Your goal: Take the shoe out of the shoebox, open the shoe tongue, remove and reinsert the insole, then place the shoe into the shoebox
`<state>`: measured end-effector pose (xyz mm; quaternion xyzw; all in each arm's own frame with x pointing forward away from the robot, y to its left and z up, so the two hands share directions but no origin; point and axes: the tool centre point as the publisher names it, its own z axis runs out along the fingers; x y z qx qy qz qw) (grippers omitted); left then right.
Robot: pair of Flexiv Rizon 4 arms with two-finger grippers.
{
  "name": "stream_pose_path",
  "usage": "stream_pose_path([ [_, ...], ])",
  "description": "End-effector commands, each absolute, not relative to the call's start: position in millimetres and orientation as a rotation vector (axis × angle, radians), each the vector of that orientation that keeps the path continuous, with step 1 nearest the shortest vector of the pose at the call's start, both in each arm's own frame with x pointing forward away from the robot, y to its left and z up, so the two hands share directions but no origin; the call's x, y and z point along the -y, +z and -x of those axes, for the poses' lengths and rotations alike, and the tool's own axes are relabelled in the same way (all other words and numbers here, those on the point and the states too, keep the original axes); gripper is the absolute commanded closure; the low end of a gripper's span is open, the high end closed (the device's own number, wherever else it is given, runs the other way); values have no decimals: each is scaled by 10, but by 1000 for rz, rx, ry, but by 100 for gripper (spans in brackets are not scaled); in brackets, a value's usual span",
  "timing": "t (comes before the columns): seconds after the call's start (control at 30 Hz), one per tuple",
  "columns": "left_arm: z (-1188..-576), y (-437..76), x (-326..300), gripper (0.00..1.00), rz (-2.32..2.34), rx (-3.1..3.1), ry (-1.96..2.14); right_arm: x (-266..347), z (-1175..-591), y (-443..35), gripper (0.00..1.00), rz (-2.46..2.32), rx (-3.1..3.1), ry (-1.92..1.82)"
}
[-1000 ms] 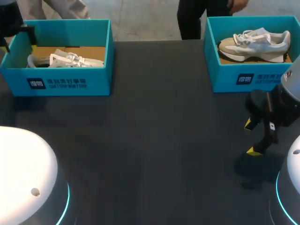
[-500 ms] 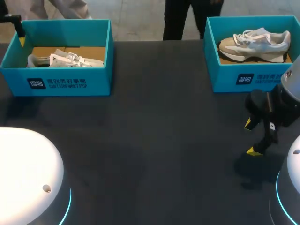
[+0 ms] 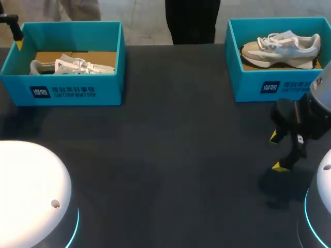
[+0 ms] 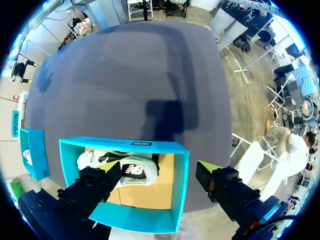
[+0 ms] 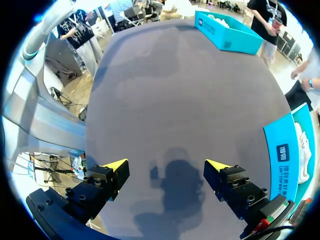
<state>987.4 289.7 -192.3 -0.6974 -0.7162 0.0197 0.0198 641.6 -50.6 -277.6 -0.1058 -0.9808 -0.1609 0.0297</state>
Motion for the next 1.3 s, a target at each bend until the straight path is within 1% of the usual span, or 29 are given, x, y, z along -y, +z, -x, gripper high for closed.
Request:
stream_pose_path([
  [0.03,-9853,-1922,-2897,0,2165,2224,53,516,-6430,-2715,0,312,3043,-529],
  [0.2,-9853,-1922,-2897,0,2165,2224,53,580,-6613,-2418,0,285,3087,-640],
  [0.3,-9853,-1922,-2897,0,2165,2224,53,702,-6824,-2310,0,663,2987,-355],
  [0.37,-9853,-1922,-2897,0,2165,2224,53,754,-6934,-2196,0,798,2994,-210],
  [0.5,-9853,-1922,-2897,0,2165,2224,53,782,-7220,-2001,0,849,3005,-104],
  [0.73,-9853,-1922,-2897,0,2165,2224,53,844,-7597,-1863,0,913,2980,-6],
  [0.83,-9853,-1922,-2897,0,2165,2224,53,1000,-7839,-1799,0,1132,2918,26],
  [0.87,-9853,-1922,-2897,0,2165,2224,53,1040,-7891,-1784,0,1191,2913,96],
  [1.3,-9853,-1922,-2897,0,2165,2224,53,1040,-7891,-1784,0,1191,2913,96],
])
